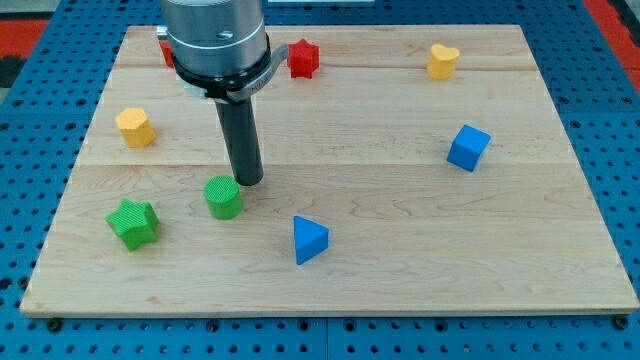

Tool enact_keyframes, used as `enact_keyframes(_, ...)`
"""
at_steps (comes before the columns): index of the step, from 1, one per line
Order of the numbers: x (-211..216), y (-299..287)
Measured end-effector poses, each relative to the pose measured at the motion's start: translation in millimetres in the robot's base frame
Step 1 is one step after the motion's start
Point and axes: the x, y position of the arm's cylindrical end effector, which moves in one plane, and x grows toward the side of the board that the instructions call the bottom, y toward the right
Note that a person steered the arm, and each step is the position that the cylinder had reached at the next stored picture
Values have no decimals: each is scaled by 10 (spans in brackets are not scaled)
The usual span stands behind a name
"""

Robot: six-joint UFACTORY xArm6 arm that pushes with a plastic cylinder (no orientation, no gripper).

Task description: Slide the green star towards bottom right

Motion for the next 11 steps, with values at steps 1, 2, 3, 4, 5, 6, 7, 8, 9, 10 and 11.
enact_keyframes(1,-19,1)
enact_keyframes(2,-19,6)
enact_keyframes(3,-3,-814)
enact_keyframes(4,-168,-1113)
enact_keyframes(5,50,-1520)
enact_keyframes(6,542,-1244)
enact_keyframes(7,578,-1040)
enact_keyframes(8,656,-1542)
enact_keyframes(9,864,-939)
enact_keyframes(10,860,-570)
enact_keyframes(11,1070,-666)
